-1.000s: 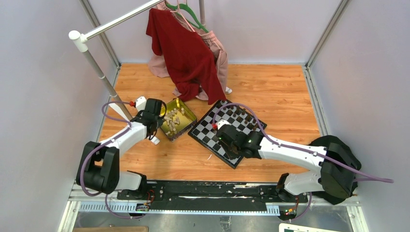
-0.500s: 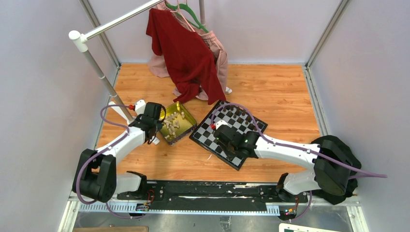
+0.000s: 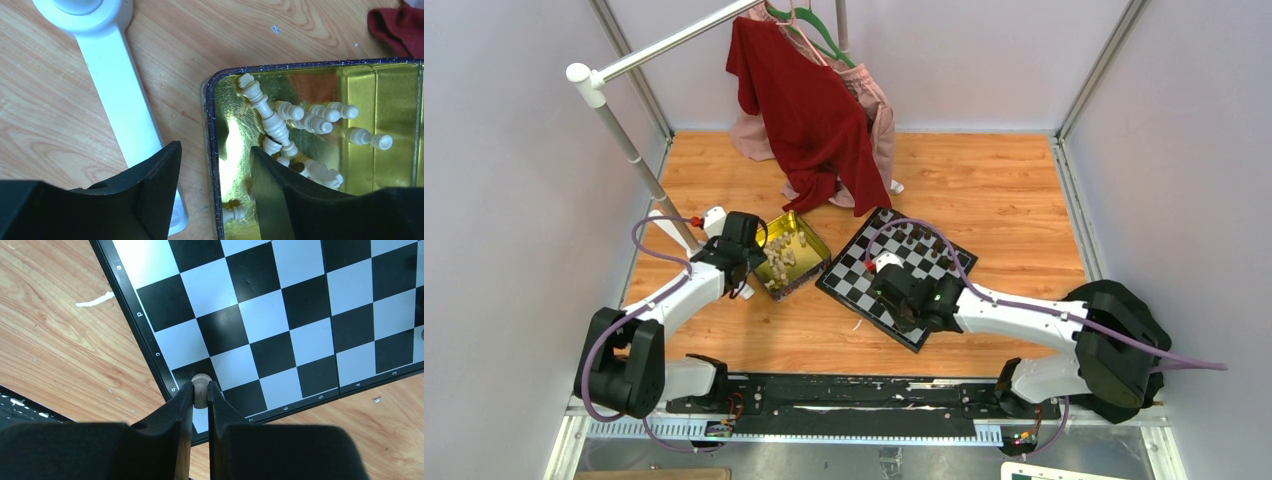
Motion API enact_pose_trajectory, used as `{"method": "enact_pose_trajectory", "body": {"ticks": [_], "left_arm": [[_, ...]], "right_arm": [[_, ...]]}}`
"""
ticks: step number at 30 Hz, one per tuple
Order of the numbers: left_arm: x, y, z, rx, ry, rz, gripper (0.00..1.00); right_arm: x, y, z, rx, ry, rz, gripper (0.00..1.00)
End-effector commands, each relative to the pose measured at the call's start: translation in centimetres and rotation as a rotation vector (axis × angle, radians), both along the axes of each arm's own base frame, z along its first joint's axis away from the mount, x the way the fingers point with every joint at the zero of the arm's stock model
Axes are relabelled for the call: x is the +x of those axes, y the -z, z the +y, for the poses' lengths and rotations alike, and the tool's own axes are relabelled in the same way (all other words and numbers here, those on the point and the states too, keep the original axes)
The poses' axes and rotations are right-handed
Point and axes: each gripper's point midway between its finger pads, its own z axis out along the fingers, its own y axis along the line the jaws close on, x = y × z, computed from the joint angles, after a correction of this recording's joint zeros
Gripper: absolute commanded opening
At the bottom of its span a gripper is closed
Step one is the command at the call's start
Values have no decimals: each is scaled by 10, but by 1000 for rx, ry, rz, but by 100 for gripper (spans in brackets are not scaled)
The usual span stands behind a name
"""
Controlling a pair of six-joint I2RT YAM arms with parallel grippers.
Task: Set up the chess pieces on the board
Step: Move the storage box to the center of the board.
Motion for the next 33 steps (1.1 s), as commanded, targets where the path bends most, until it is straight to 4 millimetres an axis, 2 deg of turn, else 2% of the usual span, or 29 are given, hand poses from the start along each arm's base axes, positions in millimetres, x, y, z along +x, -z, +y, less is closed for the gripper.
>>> {"method": "enact_pose_trajectory", "body": {"ticks": [1,2,5,9,19,23,26,33], "left_arm": [[3,-4,1,16,-3,-16,62],[3,-4,1,18,-4,-16,67],[3,-5,1,19,-1,-18,72],[3,-7,1,20,1,-22,73],[2,-11,1,18,4,-30,75],[2,-12,2,19,3,-32,76],[3,-15,2,19,0,-41,76],[8,-36,4,28,1,-93,79]], "right_arm": [[-2,1,-2,16,24,-20,0],[-2,1,-2,22,25,-19,0],[-4,2,-2,34,28,-13,3],[-6,0,-2,57,33,-10,11],[-10,-1,-2,66,28,-9,39],[-9,-3,-1,67,25,-16,42],[-7,-11,-1,65,22,-34,42],[8,-52,12,81,-10,-111,43]]}}
